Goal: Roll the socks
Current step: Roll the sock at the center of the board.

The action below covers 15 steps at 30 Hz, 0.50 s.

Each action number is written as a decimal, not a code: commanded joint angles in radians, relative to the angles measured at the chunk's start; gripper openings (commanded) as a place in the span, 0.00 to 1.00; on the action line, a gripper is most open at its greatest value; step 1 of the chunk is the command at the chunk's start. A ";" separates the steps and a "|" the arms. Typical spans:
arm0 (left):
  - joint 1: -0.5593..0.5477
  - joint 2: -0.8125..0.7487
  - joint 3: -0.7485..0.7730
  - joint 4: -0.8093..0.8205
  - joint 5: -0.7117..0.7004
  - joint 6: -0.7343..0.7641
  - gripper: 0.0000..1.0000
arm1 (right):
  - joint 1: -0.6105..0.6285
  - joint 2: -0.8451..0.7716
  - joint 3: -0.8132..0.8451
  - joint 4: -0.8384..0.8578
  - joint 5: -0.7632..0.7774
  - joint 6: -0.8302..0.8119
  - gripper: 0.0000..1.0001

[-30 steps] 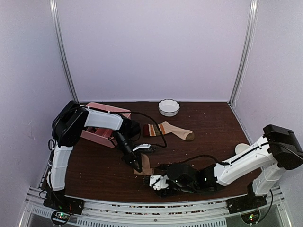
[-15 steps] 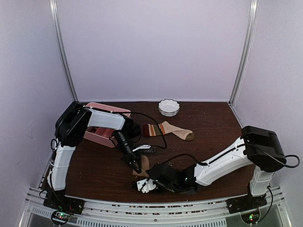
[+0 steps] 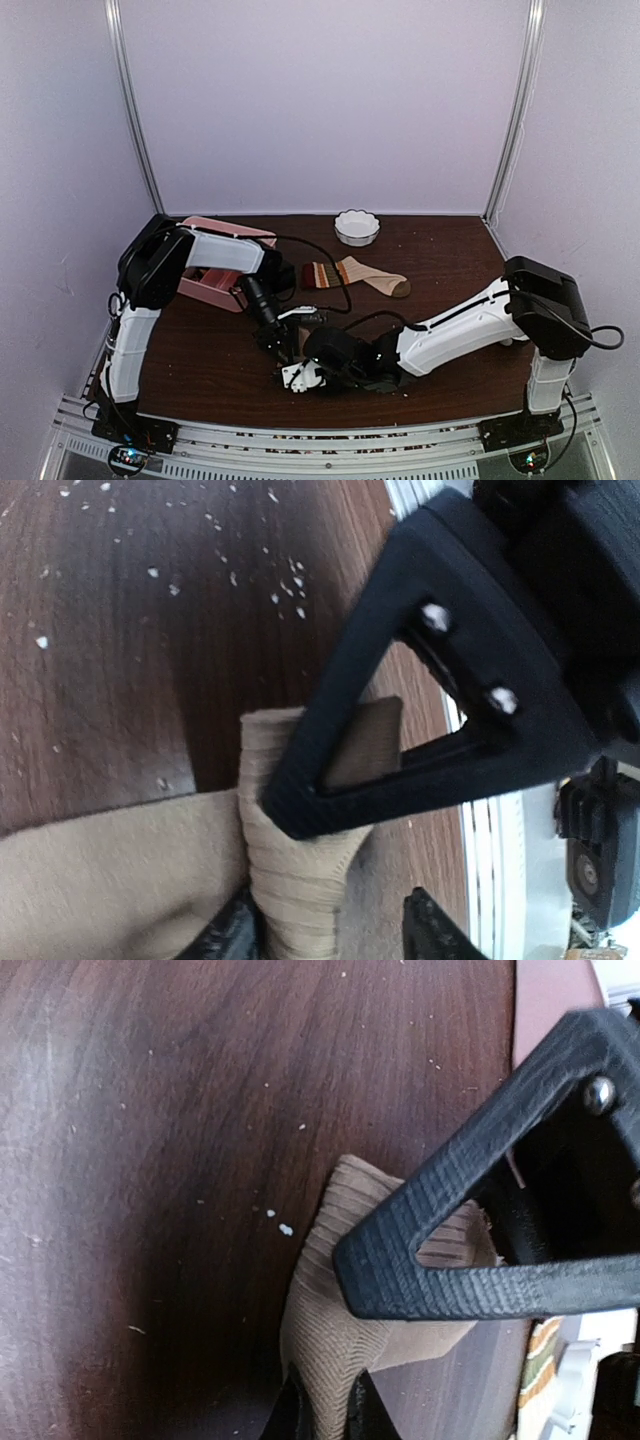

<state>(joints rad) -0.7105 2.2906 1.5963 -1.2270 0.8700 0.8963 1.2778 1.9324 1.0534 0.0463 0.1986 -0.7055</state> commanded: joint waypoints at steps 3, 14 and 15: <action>0.002 -0.285 -0.217 0.373 -0.199 -0.165 0.55 | -0.023 0.023 0.042 -0.190 -0.236 0.202 0.00; 0.031 -0.400 -0.308 0.500 -0.261 -0.248 0.56 | -0.069 0.062 0.052 -0.263 -0.493 0.510 0.00; 0.031 -0.400 -0.313 0.502 -0.260 -0.234 0.56 | -0.084 0.069 0.052 -0.251 -0.535 0.543 0.00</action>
<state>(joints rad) -0.6830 1.8595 1.2835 -0.7563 0.6212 0.6613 1.2236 1.9354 1.1172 -0.0948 -0.1410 -0.3389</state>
